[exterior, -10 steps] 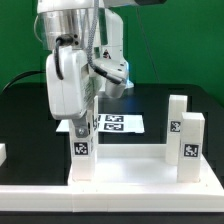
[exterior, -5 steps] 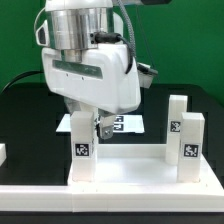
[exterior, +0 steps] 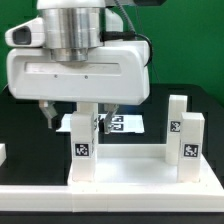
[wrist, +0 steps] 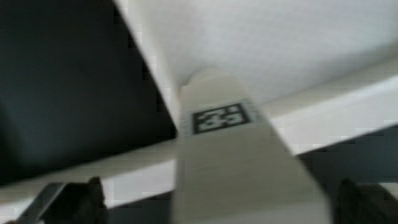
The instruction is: Assemble desk
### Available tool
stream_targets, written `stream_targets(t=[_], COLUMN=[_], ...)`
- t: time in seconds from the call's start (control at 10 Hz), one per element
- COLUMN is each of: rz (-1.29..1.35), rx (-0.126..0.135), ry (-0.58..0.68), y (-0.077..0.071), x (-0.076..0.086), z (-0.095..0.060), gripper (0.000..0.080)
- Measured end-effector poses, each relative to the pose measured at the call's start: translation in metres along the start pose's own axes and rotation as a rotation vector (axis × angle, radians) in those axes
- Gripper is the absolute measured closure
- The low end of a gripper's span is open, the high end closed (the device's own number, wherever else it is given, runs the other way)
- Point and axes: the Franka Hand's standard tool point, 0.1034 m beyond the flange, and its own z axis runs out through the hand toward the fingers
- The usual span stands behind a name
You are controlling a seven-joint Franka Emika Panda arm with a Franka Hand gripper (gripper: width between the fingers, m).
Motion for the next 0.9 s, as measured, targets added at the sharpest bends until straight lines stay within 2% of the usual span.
stream_targets(t=[0.3,0.4,0.5,0.6,0.9], rz=[0.061,0.07,0.147,0.233,0.463], rx=[0.001,0.001,0.002,0.002,0.003], ry=[-0.001,0.0,0.0,-0.001,-0.001], y=[-0.0004,-0.0004,-0.0008,-0.001,-0.0014], x=[-0.0003,-0.0003,-0.0003,-0.0004,-0.0004], z=[0.0002,0.0002,0.0002,0.0003,0.0003], gripper=[0.016,0.0362,0.0362,0.0513,0.0511])
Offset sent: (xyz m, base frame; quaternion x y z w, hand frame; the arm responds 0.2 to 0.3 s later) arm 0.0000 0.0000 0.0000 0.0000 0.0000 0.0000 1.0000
